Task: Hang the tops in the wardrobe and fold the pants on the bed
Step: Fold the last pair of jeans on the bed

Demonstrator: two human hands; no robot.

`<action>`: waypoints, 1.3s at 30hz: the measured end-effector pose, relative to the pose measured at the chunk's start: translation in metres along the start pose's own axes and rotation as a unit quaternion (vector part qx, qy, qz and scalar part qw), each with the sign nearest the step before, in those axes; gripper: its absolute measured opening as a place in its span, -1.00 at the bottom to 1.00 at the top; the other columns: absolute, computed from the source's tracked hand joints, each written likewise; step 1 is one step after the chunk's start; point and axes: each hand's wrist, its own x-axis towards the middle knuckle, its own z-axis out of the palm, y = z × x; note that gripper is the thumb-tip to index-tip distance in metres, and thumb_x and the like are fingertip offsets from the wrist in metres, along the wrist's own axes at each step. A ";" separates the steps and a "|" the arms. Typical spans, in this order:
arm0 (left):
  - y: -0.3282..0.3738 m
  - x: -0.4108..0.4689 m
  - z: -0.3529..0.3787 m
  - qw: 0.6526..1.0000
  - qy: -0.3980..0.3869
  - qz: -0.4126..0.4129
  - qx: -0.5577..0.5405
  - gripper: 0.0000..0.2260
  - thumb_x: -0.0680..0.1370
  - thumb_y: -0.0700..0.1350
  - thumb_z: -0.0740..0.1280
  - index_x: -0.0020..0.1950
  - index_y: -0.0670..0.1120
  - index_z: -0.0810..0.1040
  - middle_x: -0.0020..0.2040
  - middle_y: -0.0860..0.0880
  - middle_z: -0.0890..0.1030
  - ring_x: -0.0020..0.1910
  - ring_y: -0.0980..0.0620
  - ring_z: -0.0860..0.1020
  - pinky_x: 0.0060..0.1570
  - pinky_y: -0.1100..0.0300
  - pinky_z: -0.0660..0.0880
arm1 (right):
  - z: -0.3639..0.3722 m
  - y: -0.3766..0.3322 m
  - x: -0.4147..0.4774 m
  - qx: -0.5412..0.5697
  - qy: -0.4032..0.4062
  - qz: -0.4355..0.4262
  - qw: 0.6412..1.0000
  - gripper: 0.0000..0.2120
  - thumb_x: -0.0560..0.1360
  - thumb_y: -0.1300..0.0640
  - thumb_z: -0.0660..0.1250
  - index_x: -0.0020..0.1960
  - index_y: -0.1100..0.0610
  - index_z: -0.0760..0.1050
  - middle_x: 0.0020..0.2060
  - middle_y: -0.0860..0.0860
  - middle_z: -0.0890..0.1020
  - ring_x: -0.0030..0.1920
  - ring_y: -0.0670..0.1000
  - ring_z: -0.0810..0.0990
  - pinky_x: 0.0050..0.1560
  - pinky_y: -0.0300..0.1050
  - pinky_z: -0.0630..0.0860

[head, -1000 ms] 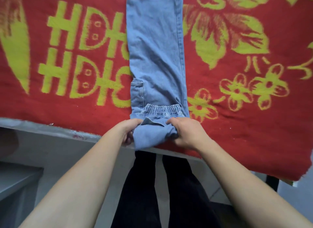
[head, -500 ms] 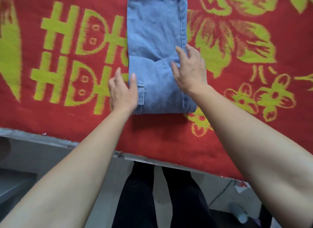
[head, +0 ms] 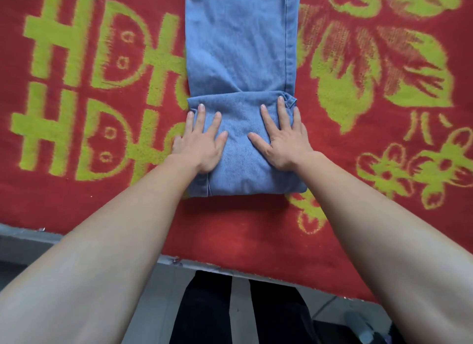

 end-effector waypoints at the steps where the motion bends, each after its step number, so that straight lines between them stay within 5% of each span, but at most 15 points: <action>1: -0.001 0.001 0.000 1.000 -0.005 -0.001 -0.001 -0.48 0.64 0.25 -0.15 0.58 0.19 -0.16 0.58 0.04 -0.32 0.57 -0.05 -0.26 0.48 -0.22 0.06 | -0.001 0.000 0.001 0.000 -0.004 0.001 1.000 -0.26 0.53 -0.46 -0.11 0.58 -0.21 -0.28 0.56 -0.03 -0.37 0.55 0.27 -0.33 0.54 0.22 -0.12; 7: 0.002 -0.002 -0.005 1.000 -0.021 -0.009 -0.015 -0.47 0.63 0.27 -0.14 0.57 0.23 -0.20 0.57 0.09 -0.35 0.57 -0.11 -0.25 0.47 -0.24 0.06 | -0.003 -0.004 -0.001 0.002 0.004 0.015 1.000 -0.26 0.52 -0.47 -0.09 0.58 -0.23 -0.24 0.58 -0.05 -0.33 0.56 0.31 -0.26 0.53 0.25 -0.07; 11: 0.007 -0.009 -0.005 1.000 -0.009 -0.020 -0.002 -0.47 0.63 0.27 -0.14 0.58 0.22 -0.17 0.58 0.07 -0.31 0.57 -0.15 -0.18 0.44 -0.23 0.07 | 0.014 -0.011 -0.018 -0.013 0.200 -0.009 0.980 -0.40 0.57 -0.31 0.12 0.51 -0.03 0.33 0.56 0.19 0.17 0.51 0.36 0.16 0.41 0.25 0.24; 14: 0.007 -0.031 0.002 0.987 0.149 0.028 0.057 -0.47 0.64 0.22 -0.02 0.58 0.06 0.17 0.61 -0.10 -0.02 0.55 -0.21 0.05 0.40 -0.19 0.17 | 0.032 -0.010 -0.041 0.004 0.337 -0.049 0.940 -0.54 0.60 -0.18 0.22 0.34 0.10 0.52 0.47 0.22 0.35 0.49 0.29 0.27 0.40 0.23 0.28; 16: 0.002 -0.050 0.013 0.948 0.297 0.102 0.056 -0.52 0.62 0.19 0.13 0.43 -0.06 0.42 0.56 -0.18 0.21 0.50 -0.21 0.21 0.34 -0.19 0.23 | 0.045 -0.001 -0.063 -0.010 0.349 -0.087 0.933 -0.46 0.57 -0.21 0.24 0.38 0.12 0.47 0.49 0.21 0.32 0.52 0.27 0.21 0.46 0.25 0.19; 18: -0.008 -0.068 0.031 0.920 0.339 0.189 0.052 -0.43 0.54 0.27 0.24 0.38 -0.10 0.47 0.51 -0.21 0.29 0.49 -0.20 0.25 0.35 -0.20 0.23 | 0.056 0.009 -0.084 -0.046 0.311 -0.134 0.940 -0.27 0.50 -0.32 0.24 0.49 0.15 0.36 0.53 0.23 0.25 0.54 0.28 0.15 0.50 0.27 0.11; 20: -0.019 -0.079 0.045 0.929 0.265 0.237 0.105 -0.15 0.38 0.41 0.34 0.47 -0.13 0.36 0.52 -0.21 0.28 0.51 -0.23 0.21 0.41 -0.26 0.16 | 0.066 0.016 -0.094 -0.094 0.249 -0.161 0.950 -0.09 0.42 -0.38 0.29 0.57 0.15 0.22 0.55 0.24 0.17 0.56 0.30 0.08 0.51 0.29 0.08; 23: -0.025 -0.076 0.051 0.937 0.171 0.219 0.210 0.08 0.21 0.26 0.53 0.56 -0.12 0.11 0.55 -0.22 0.20 0.52 -0.29 0.15 0.44 -0.31 0.09 | 0.072 0.013 -0.085 -0.143 0.220 -0.142 0.954 -0.04 0.30 -0.06 0.47 0.59 0.15 0.15 0.54 0.26 0.20 0.54 0.35 0.12 0.50 0.30 0.11; 27: -0.006 -0.071 0.045 0.952 0.127 0.155 0.233 0.09 0.21 0.08 0.57 0.58 -0.10 0.02 0.58 -0.20 0.10 0.54 -0.28 0.08 0.46 -0.31 0.03 | 0.066 0.000 -0.076 -0.162 0.220 -0.109 0.956 -0.14 0.30 0.15 0.46 0.55 0.17 0.23 0.45 0.27 0.37 0.43 0.38 0.34 0.39 0.27 0.33; 31: 0.001 -0.075 0.032 0.966 0.097 0.135 0.199 0.06 0.28 0.08 0.53 0.59 -0.05 -0.05 0.60 -0.12 0.01 0.57 -0.16 0.00 0.50 -0.19 -0.01 | 0.044 0.000 -0.079 -0.124 0.165 -0.121 0.971 -0.01 0.18 0.06 0.55 0.53 0.16 0.25 0.40 0.24 0.44 0.36 0.34 0.42 0.32 0.19 0.42; 39: 0.005 -0.160 0.013 0.983 -0.071 0.155 0.061 0.01 0.18 0.11 0.57 0.54 -0.02 0.16 0.45 -0.04 0.38 0.38 -0.05 0.40 0.29 0.13 0.38 | -0.005 -0.011 -0.171 -0.122 -0.016 -0.158 0.980 -0.16 0.25 -0.17 0.45 0.45 0.05 0.30 0.17 0.10 0.60 0.14 0.21 0.59 0.09 0.01 0.53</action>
